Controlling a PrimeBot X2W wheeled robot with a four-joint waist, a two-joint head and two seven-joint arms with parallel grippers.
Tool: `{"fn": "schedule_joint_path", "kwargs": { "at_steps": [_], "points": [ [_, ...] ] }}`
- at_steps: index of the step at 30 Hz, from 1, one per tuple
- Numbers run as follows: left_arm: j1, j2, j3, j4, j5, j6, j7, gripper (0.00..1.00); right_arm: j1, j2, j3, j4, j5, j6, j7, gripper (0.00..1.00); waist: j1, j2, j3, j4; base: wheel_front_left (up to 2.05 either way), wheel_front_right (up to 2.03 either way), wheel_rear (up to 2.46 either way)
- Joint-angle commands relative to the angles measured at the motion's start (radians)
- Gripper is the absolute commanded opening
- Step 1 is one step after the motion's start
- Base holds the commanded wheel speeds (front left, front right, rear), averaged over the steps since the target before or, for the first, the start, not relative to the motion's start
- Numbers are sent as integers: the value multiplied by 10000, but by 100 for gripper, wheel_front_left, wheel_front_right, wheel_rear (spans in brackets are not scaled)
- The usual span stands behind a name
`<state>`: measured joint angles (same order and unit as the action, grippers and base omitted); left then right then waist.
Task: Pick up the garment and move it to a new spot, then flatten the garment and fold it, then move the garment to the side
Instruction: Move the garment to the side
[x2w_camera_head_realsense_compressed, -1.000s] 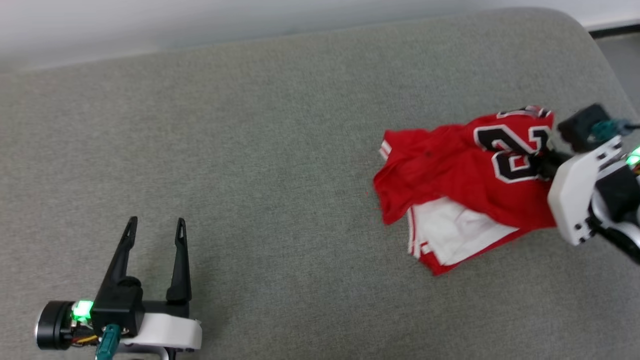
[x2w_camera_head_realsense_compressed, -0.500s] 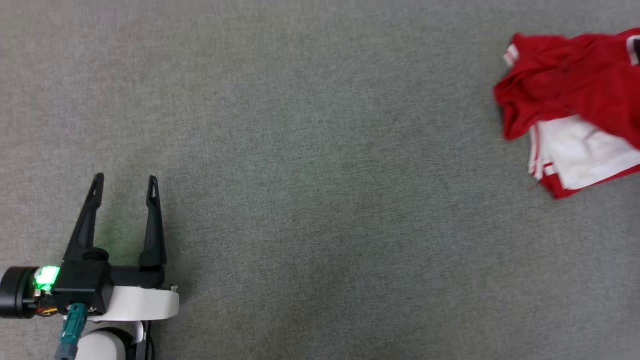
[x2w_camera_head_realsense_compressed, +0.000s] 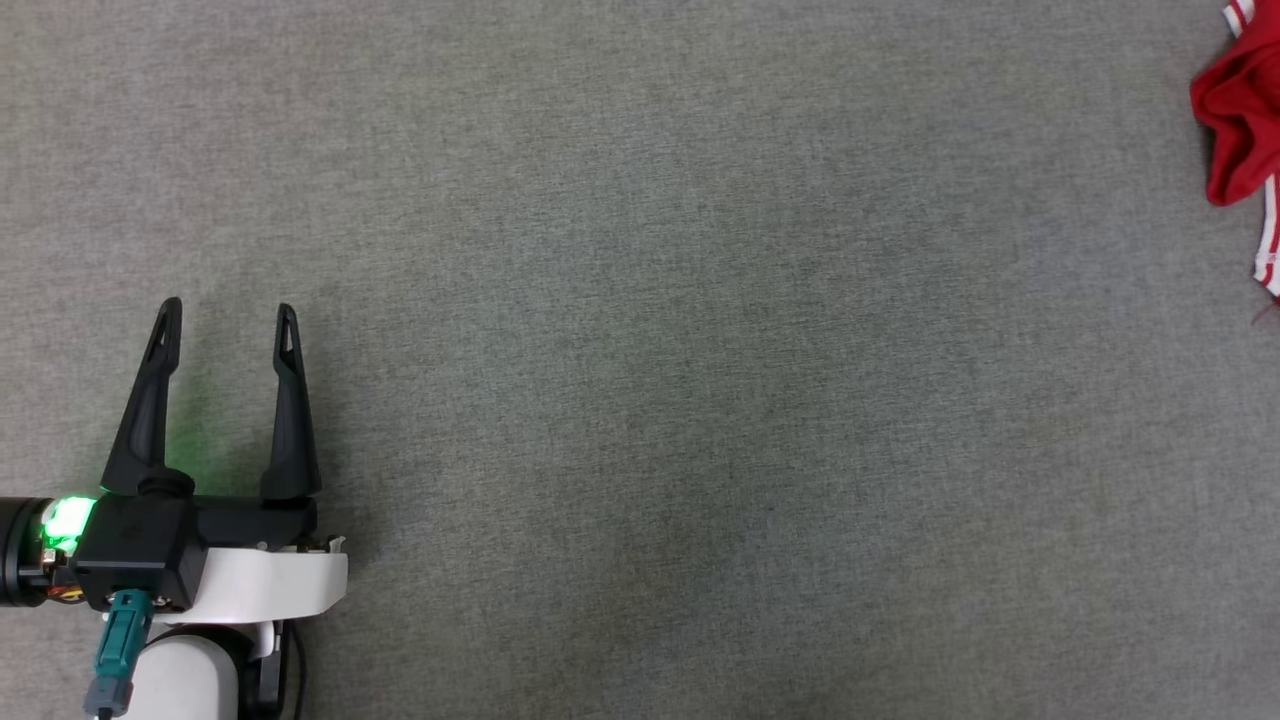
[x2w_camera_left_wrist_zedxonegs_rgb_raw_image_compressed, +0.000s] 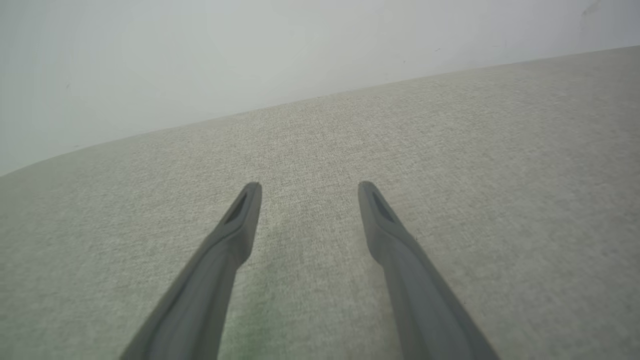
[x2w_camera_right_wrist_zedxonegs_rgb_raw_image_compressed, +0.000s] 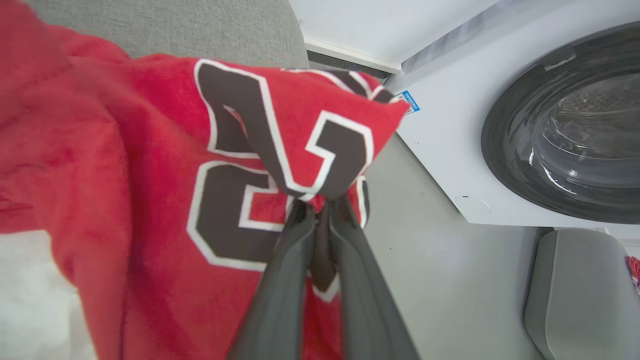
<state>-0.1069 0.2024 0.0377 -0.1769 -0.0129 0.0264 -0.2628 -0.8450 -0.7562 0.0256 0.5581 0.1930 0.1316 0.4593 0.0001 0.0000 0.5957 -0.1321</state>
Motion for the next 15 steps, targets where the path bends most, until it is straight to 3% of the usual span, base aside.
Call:
{"fn": "schedule_joint_path", "kwargs": {
  "at_steps": [1, 3, 4, 5, 11, 15],
  "points": [
    [-60, -32, 7, -13, -7, 25, -26, 100, -6, 174, -178, 47, -200, -19, 71, 0, -1, 0, 7, 42, 0, 0, 0],
    [-48, -49, 18, 20, -15, 46, -26, 100, 116, 344, -485, -2, -427, -19, 32, 2, -1, 0, -28, 73, 0, 0, 0],
    [-28, -59, 21, 44, -19, 52, -26, 100, 176, 464, -635, -33, -576, -19, -16, 79, -1, 0, -80, 81, 0, 0, 0],
    [-7, -69, 23, 58, -20, 68, -26, 100, 265, 586, -768, -53, -716, -19, -7, 100, -1, 0, -135, 92, 0, 0, 0],
    [231, -145, 60, 252, -47, 138, -26, 100, 760, 1191, -1314, -403, -1199, -19, -139, 100, -1, 0, -896, 111, 0, 0, 0],
    [502, -251, 79, 369, -72, 207, -26, 100, 1256, 1661, -1494, -1082, -1223, -19, -845, 100, -1, 0, -1608, 145, 0, 0, 0]
  ]
}}
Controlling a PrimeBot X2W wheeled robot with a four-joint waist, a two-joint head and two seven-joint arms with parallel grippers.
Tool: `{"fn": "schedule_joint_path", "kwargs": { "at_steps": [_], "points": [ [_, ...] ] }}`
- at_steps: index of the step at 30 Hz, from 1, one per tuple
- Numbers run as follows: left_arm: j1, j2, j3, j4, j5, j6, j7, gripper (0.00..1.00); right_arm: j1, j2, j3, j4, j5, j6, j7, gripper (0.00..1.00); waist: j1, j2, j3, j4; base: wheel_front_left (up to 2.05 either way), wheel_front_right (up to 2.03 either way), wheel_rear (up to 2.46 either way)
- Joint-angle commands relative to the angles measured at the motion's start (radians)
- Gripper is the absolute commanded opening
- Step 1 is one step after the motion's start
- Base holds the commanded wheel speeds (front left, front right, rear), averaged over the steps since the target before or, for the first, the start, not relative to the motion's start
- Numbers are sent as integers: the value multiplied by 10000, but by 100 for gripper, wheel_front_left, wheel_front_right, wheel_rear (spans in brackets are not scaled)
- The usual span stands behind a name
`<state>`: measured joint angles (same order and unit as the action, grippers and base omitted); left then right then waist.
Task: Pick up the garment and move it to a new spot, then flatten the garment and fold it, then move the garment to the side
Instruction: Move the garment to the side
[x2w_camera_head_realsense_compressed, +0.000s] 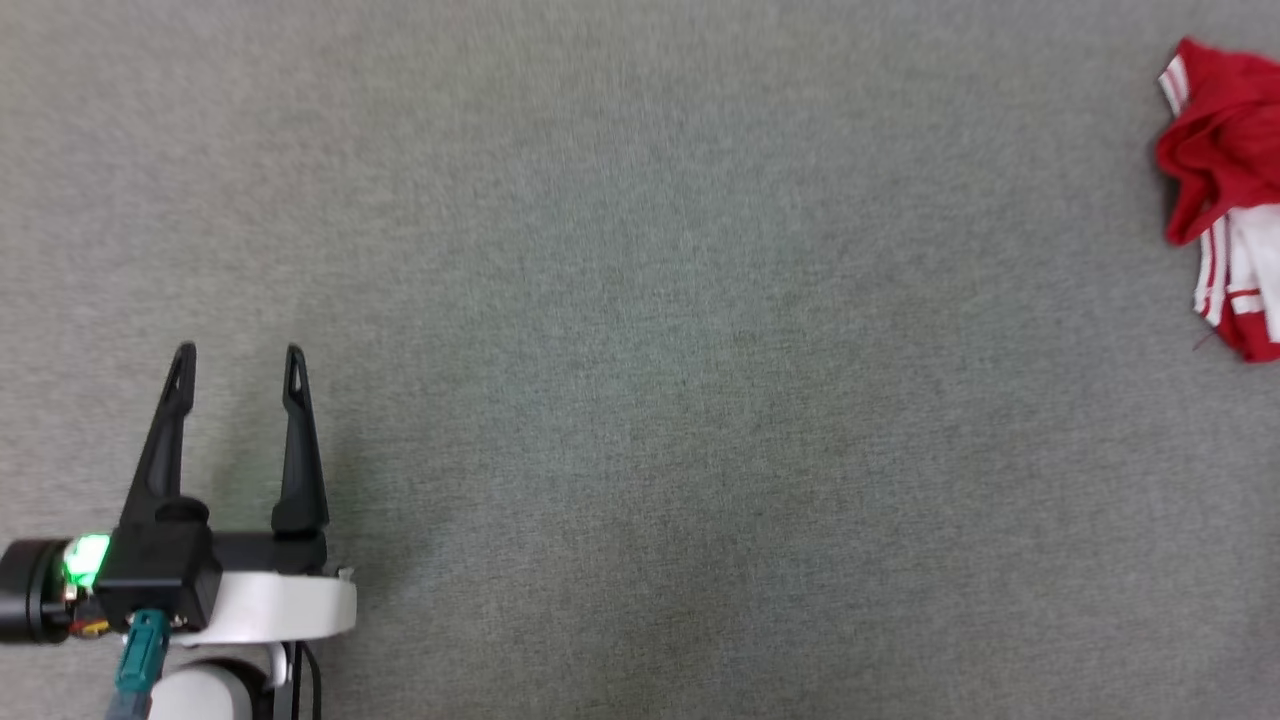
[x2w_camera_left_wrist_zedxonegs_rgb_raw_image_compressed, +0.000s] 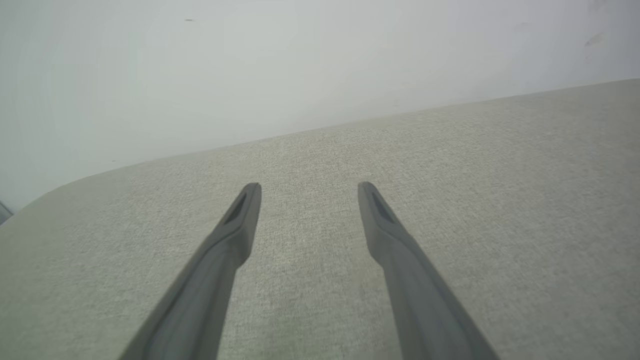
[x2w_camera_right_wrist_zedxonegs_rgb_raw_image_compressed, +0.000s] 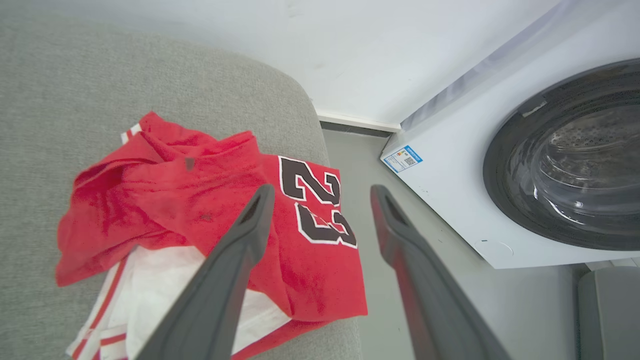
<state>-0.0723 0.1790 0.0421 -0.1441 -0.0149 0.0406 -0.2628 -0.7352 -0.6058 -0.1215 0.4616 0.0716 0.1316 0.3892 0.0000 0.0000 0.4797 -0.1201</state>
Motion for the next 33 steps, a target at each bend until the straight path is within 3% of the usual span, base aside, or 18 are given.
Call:
{"fn": "schedule_joint_path", "kwargs": {
  "at_steps": [1, 16, 25, 33],
  "points": [
    [243, -40, 47, 57, -45, 69, -26, 100, 268, 266, -53, -356, -11, -19, -385, 100, 0, 0, -618, 21, 0, 0, 0],
    [1251, -374, 47, 498, -71, 189, -26, 100, 2805, 2697, 163, -4217, -240, -17, -3412, 100, 0, 0, -2568, 471, 0, 0, 0],
    [1495, -525, -140, 963, -5, 194, -26, 100, 4615, 3989, 808, -4559, 104, -17, -4818, 100, 0, 0, -3344, 846, 0, 0, 0],
    [1679, -568, -207, 1222, -5, 169, -26, 100, 5827, 4526, 1163, -4010, 375, -17, -5620, 100, 0, 0, -3827, 1144, 0, 0, 0]
  ]
}}
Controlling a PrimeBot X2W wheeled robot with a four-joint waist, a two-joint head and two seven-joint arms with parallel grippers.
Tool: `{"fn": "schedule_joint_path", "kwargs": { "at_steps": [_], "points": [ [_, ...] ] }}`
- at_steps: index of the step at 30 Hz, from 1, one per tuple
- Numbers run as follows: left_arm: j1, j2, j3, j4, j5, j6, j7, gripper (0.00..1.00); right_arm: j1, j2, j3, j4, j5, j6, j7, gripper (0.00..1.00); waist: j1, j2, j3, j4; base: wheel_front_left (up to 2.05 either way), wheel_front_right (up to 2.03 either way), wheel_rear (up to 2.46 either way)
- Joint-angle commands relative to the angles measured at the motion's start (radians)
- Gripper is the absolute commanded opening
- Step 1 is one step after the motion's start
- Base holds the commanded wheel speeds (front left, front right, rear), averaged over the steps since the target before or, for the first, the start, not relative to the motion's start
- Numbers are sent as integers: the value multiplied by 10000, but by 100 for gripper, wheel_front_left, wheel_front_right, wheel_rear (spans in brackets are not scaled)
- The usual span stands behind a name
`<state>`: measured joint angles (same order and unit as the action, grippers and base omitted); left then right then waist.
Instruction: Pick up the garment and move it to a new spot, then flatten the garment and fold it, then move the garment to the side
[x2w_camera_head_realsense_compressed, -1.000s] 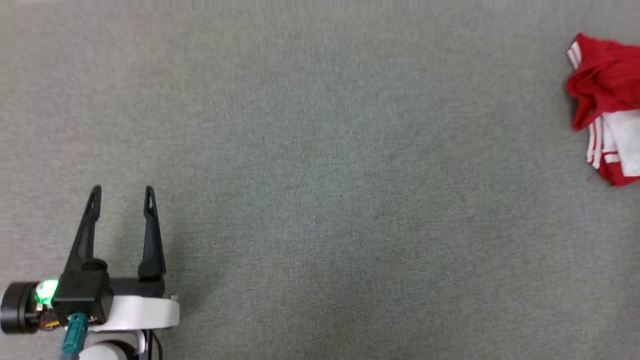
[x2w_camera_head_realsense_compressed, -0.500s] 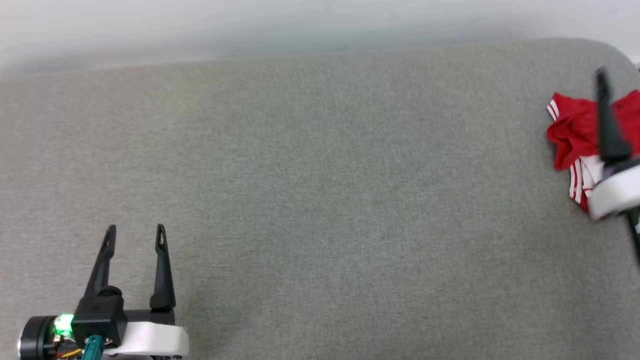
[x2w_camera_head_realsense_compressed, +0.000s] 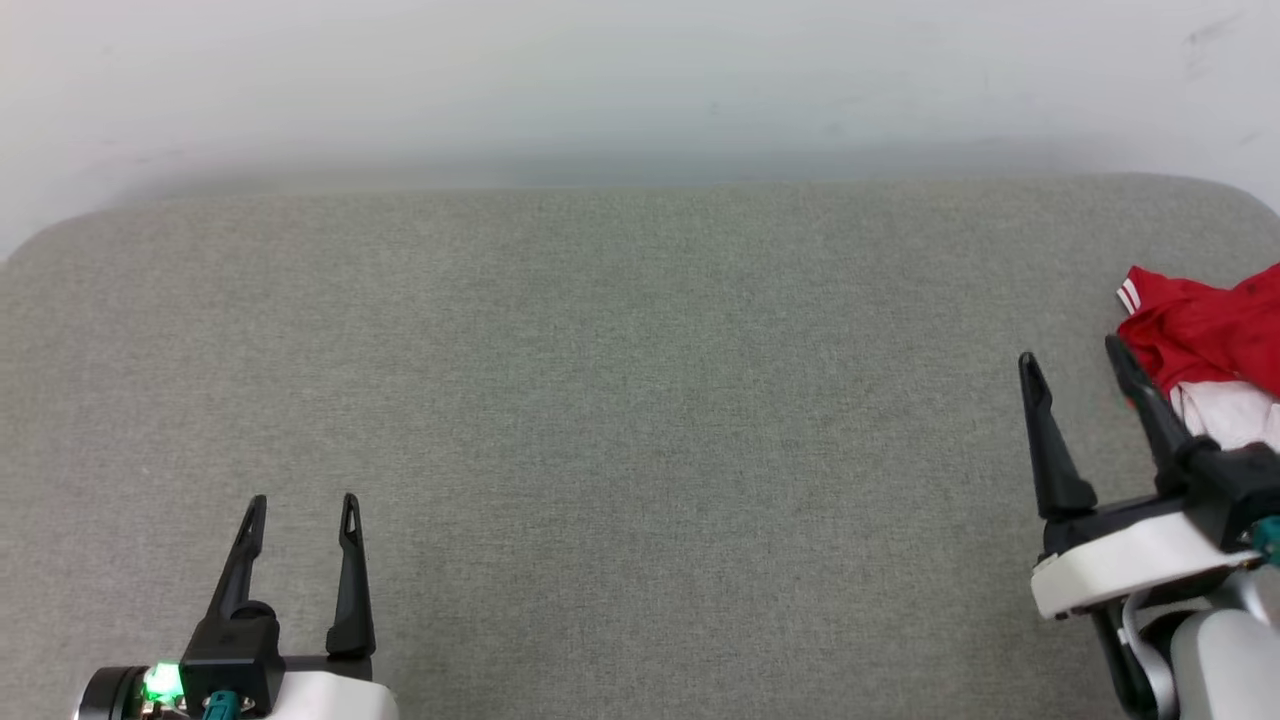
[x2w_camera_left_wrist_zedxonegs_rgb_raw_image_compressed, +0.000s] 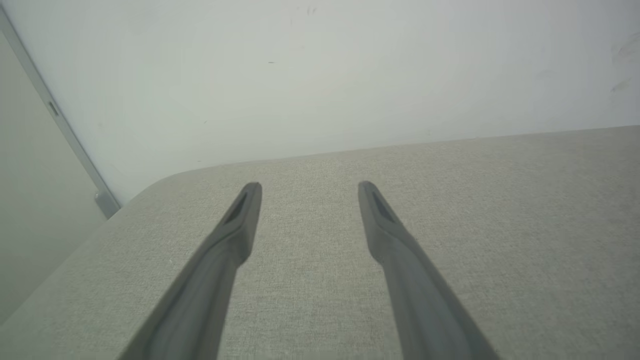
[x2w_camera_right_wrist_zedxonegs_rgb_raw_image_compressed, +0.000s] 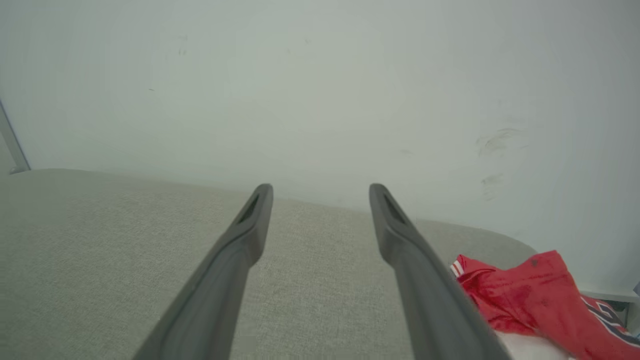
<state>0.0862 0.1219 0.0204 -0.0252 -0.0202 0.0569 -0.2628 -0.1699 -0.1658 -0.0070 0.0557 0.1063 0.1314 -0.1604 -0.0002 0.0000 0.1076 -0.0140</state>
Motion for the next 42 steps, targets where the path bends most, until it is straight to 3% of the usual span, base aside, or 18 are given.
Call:
{"fn": "schedule_joint_path", "kwargs": {
  "at_steps": [1, 14, 42],
  "points": [
    [102, 4, 13, 43, 48, 15, -26, 100, 281, 202, 11, 121, 14, -15, -186, 100, 2, 0, -141, 99, 0, 0, 0],
    [379, -57, -291, 213, 107, -51, -26, 100, 1651, 1070, -434, 322, -313, -14, -775, 100, 2, 0, -727, 324, 0, 0, 0],
    [787, -101, -325, 62, -70, -89, -26, 100, 2558, 1179, -378, -238, 158, -14, -701, 100, 2, 0, -932, 322, 0, 0, 0]
  ]
}}
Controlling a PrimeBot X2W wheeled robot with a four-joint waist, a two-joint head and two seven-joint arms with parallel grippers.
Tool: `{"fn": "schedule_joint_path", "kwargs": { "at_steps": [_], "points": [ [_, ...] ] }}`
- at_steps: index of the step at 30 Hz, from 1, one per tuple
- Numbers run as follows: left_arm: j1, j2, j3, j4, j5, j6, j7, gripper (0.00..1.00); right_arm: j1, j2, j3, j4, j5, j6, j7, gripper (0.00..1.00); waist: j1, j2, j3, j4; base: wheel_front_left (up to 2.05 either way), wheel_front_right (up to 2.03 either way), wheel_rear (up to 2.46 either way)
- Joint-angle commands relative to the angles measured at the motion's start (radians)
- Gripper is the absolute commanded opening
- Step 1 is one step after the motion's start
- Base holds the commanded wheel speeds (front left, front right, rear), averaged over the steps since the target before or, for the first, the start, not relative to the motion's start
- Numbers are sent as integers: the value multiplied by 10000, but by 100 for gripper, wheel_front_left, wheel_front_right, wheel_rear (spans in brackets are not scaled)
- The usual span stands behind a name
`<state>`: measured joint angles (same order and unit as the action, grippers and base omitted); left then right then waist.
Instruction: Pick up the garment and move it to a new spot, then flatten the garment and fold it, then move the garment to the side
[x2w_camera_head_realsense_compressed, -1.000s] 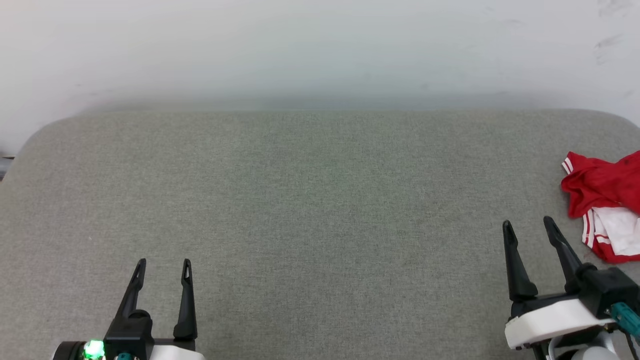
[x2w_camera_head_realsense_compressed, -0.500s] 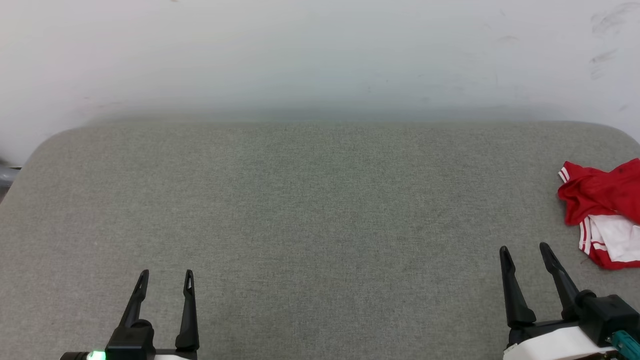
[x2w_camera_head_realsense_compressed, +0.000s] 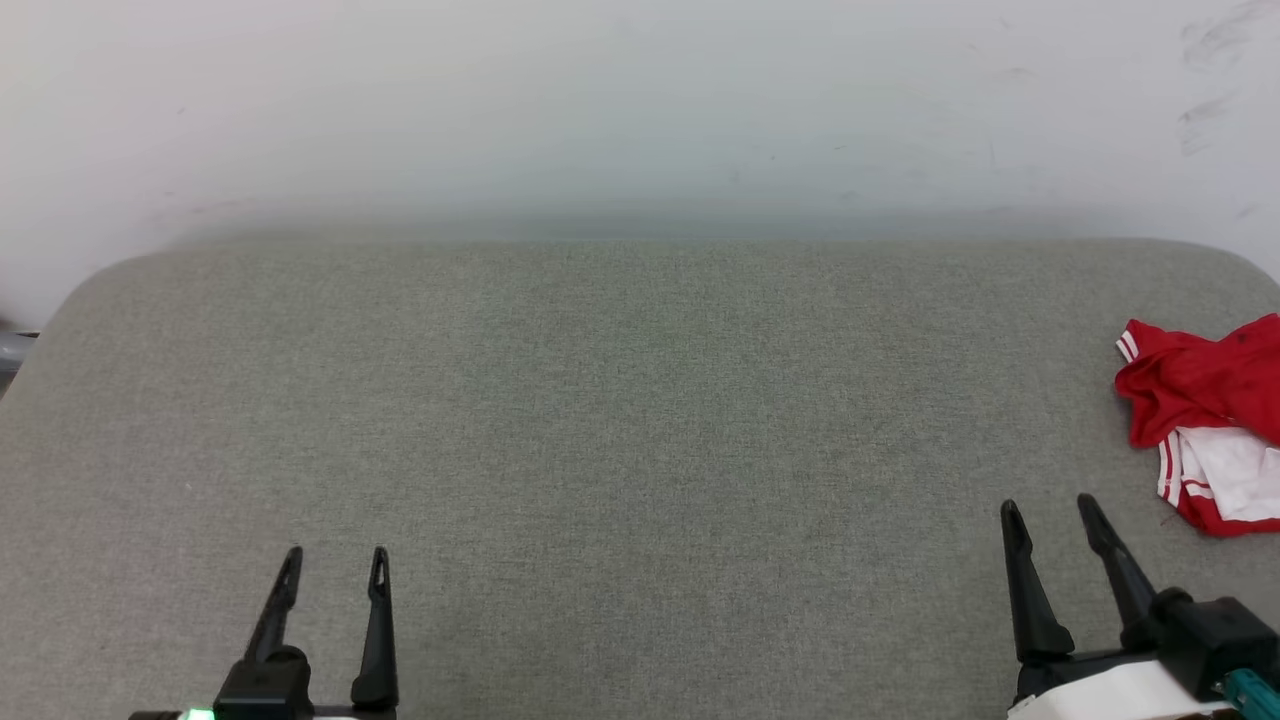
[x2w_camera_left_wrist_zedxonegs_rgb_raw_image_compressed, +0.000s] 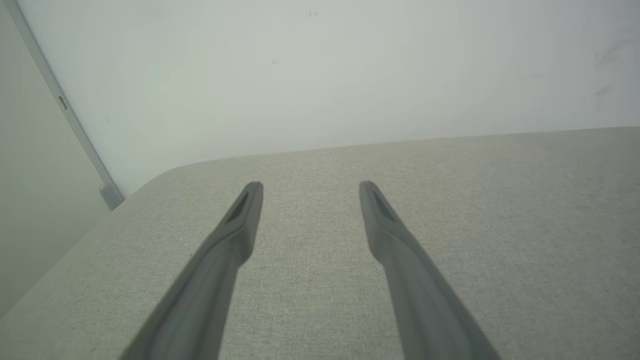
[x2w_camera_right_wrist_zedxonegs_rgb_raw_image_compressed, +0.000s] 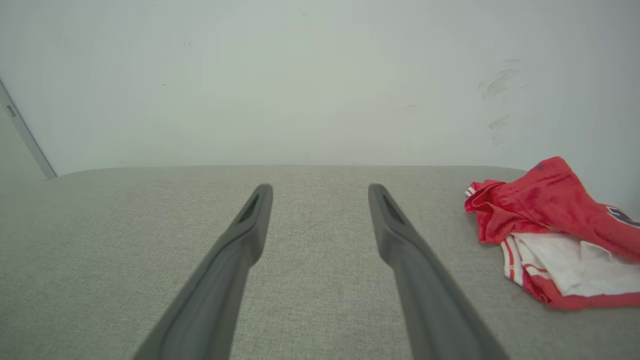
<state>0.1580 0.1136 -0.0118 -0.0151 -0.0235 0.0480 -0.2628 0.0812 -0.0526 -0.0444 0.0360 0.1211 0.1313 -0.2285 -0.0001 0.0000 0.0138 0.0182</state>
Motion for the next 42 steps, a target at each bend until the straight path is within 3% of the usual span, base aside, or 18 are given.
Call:
{"fn": "schedule_joint_path", "kwargs": {
  "at_steps": [1, 5, 22, 42],
  "points": [
    [5, -4, -8, 29, 3, -1, 0, 0, 4, 0, 2, 33, 3, 2, 0, 0, 1, 0, 6, 0, 0, 0, 0],
    [24, -48, -52, 413, -89, -11, 64, 0, 81, 0, 29, 378, 109, 2, 14, 0, 2, 0, 6, -2, 0, 0, 0],
    [-601, -160, 227, 899, -3630, -409, 875, 0, -382, -155, 68, 736, 3587, 0, 615, 0, 1, 0, -9, -26, 0, 0, 0],
    [-1190, -277, 500, 1352, -6970, -789, 1652, 0, -804, -243, 32, 1083, 6812, -2, 1246, 0, 1, 0, -27, -55, 0, 0, 0]
  ]
}}
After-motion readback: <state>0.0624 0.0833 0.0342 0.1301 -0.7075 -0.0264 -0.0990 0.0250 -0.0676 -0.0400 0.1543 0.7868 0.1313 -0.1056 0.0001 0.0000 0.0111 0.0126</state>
